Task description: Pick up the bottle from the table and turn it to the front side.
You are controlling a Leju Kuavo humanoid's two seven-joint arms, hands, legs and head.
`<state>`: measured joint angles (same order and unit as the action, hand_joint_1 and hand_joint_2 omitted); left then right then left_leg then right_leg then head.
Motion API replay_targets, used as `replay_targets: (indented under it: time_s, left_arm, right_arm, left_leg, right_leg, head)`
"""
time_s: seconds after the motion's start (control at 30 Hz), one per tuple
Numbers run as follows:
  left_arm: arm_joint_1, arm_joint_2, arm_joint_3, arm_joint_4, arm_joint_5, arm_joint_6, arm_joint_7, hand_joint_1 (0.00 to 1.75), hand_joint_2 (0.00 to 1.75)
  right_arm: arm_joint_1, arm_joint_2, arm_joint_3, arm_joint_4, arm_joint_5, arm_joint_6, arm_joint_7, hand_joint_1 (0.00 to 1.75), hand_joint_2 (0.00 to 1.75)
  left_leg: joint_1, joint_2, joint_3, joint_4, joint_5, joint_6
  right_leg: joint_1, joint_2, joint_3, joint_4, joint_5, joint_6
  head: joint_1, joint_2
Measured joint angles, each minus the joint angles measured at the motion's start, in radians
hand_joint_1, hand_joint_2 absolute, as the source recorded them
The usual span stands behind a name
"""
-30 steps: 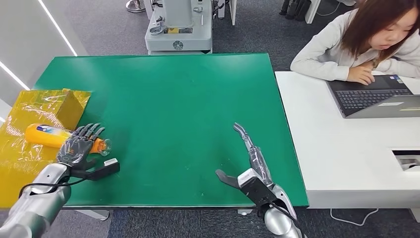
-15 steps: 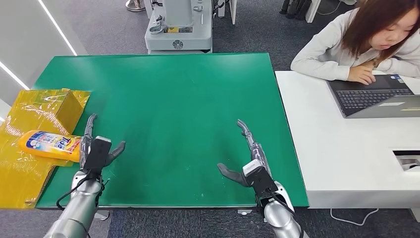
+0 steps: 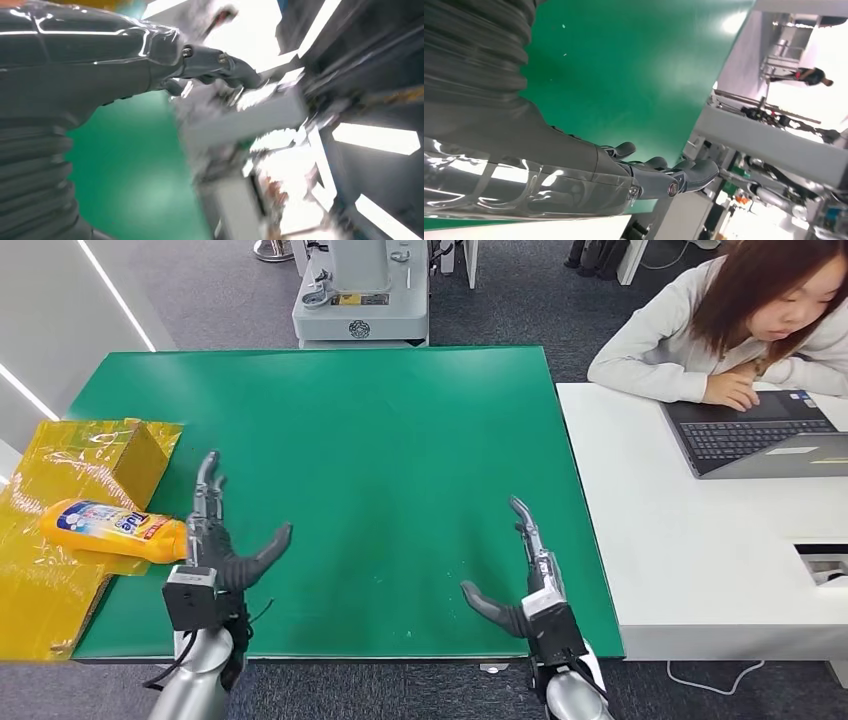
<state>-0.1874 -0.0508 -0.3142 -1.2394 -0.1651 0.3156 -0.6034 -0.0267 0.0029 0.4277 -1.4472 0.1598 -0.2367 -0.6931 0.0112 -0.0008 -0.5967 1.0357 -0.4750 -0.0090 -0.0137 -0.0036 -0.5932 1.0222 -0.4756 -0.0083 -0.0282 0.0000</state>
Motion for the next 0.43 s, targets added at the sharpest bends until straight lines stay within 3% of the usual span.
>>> replay_targets:
  time_s: [0.13, 0.43]
  left_arm:
    - [0.051, -0.025, -0.055, -0.023, 0.016, -0.074, 0.026, 0.0, 1.75]
    - [0.135, -0.037, -0.083, -0.103, 0.008, -0.076, 0.023, 0.0, 1.75]
  right_arm:
    - [0.08, -0.001, -0.015, -0.128, 0.03, -0.029, 0.003, 0.0, 1.75]
    - [0.211, 0.0, -0.07, -0.343, 0.058, -0.042, 0.011, 0.0, 1.75]
  left_leg:
    - [0.0, 0.001, 0.0, 0.0, -0.001, 0.0]
    - [0.0, 0.001, 0.0, 0.0, -0.001, 0.0]
  right_leg:
    - [0.0, 0.001, 0.0, 0.0, 0.0, 0.0]
    - [0.0, 0.0, 0.0, 0.0, -0.001, 0.0]
  head:
    - [0.0, 0.0]
    - [0.0, 0.0]
